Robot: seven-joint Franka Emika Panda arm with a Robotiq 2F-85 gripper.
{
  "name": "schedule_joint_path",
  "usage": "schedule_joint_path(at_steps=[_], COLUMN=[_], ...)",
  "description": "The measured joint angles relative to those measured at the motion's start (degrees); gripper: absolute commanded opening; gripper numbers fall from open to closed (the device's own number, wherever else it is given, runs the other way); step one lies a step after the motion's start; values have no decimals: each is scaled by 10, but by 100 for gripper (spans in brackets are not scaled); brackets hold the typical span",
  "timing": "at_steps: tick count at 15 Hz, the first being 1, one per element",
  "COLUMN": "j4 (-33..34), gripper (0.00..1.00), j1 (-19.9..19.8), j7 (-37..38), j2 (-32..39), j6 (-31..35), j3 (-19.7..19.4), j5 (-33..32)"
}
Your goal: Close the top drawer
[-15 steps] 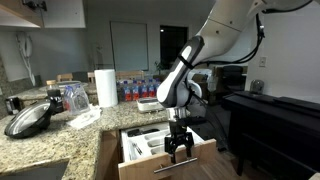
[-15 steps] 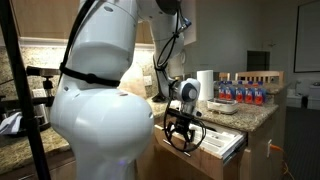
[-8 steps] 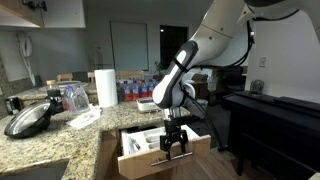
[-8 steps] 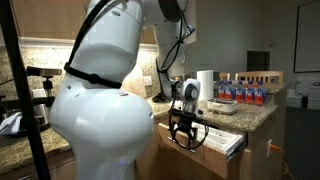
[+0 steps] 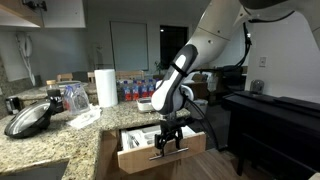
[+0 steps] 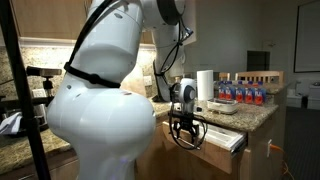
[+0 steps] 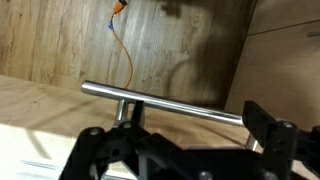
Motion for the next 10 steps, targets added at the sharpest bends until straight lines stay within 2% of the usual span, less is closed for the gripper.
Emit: schedule_joint_path(at_steps=[6,10], j4=[-4,-7], gripper=[100,100], j1=[26,66], j7=[82,149], j2=[14,32], j6=[109,207], j3=[-27,-70], j5=[-11,-21])
